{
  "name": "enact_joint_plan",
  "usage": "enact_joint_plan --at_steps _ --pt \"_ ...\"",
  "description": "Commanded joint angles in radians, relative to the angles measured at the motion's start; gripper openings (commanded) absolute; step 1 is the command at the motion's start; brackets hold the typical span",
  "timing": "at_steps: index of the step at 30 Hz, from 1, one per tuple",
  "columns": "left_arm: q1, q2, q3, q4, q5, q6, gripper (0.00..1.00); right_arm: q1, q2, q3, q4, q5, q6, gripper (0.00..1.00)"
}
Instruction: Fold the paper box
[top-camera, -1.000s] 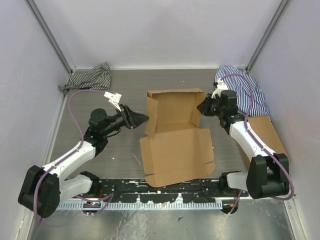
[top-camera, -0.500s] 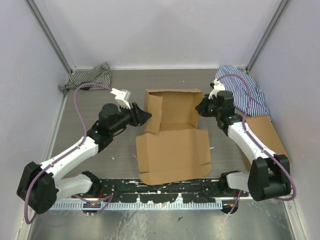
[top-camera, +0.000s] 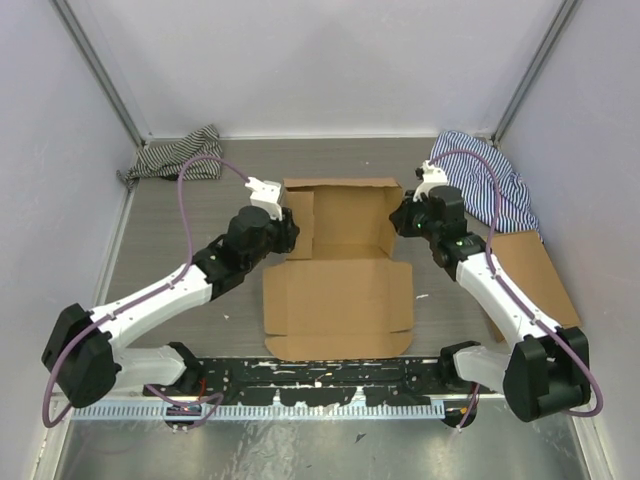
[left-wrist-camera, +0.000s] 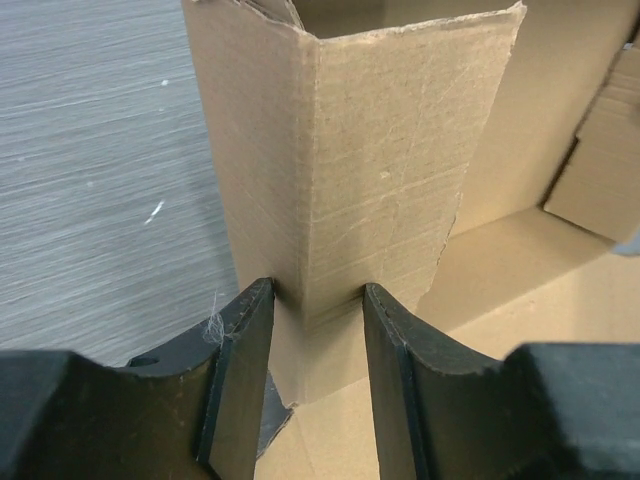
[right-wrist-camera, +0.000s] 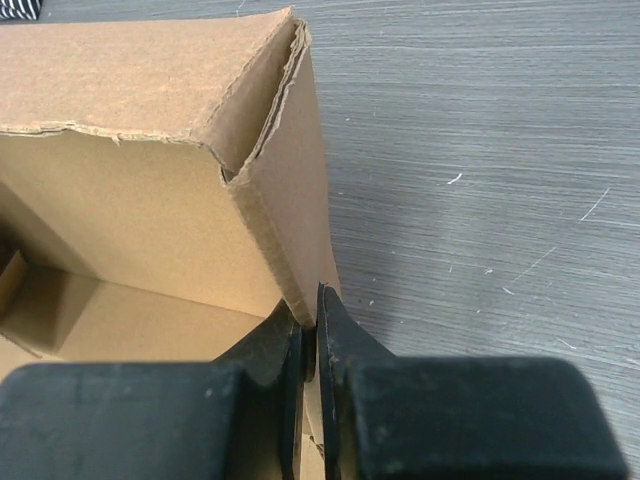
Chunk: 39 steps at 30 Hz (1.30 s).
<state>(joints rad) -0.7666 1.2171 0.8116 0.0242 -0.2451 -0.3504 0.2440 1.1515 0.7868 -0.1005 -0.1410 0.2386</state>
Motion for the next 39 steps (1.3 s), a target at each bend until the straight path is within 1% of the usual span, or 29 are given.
enact_joint_plan --at_steps 1,7,14,16,18,20,22,25,26,32,36,37,39 --pt "-0.02 0.021 0.034 -0.039 -0.19 0.029 0.47 0.025 -0.048 0.006 0.026 -0.039 0.007 0.01" --pt "-0.022 0.033 0.022 -0.059 -0.301 -0.008 0.47 0.039 -0.07 -0.003 0.022 -0.052 0.01 0.01" --pt "-0.024 0.045 0.003 -0.013 -0.326 -0.028 0.47 0.056 -0.094 -0.003 0.017 -0.118 0.003 0.01" --pt "-0.024 0.045 -0.009 0.009 -0.335 -0.032 0.45 0.063 -0.1 -0.004 0.016 -0.135 0.001 0.01" --pt "-0.025 0.045 -0.021 0.03 -0.353 -0.034 0.4 0.069 -0.104 -0.006 0.015 -0.144 0.0 0.01" --pt "-0.026 0.045 -0.029 0.035 -0.376 -0.034 0.33 0.074 -0.102 -0.007 0.013 -0.148 0.0 0.01" --pt "-0.027 0.077 -0.03 0.034 -0.397 -0.031 0.22 0.078 -0.099 -0.008 0.012 -0.148 -0.001 0.01" --pt "-0.027 0.09 -0.021 0.016 -0.422 -0.03 0.02 0.088 -0.096 -0.011 0.014 -0.143 0.001 0.01" --pt "-0.028 0.094 -0.019 0.011 -0.424 -0.029 0.0 0.09 -0.094 -0.011 0.014 -0.142 0.002 0.01" --pt "-0.029 0.109 -0.006 -0.03 -0.466 -0.037 0.0 0.102 -0.063 0.016 -0.022 -0.111 0.007 0.01" --pt "-0.029 0.115 0.011 -0.061 -0.464 -0.03 0.0 0.107 -0.038 0.04 -0.043 -0.106 0.015 0.01" --pt "-0.028 0.114 0.009 -0.049 -0.455 -0.026 0.06 0.108 -0.032 0.043 -0.047 -0.107 0.015 0.01" --pt "-0.028 0.113 -0.004 -0.021 -0.438 -0.013 0.27 0.108 -0.024 0.044 -0.048 -0.11 0.014 0.01"
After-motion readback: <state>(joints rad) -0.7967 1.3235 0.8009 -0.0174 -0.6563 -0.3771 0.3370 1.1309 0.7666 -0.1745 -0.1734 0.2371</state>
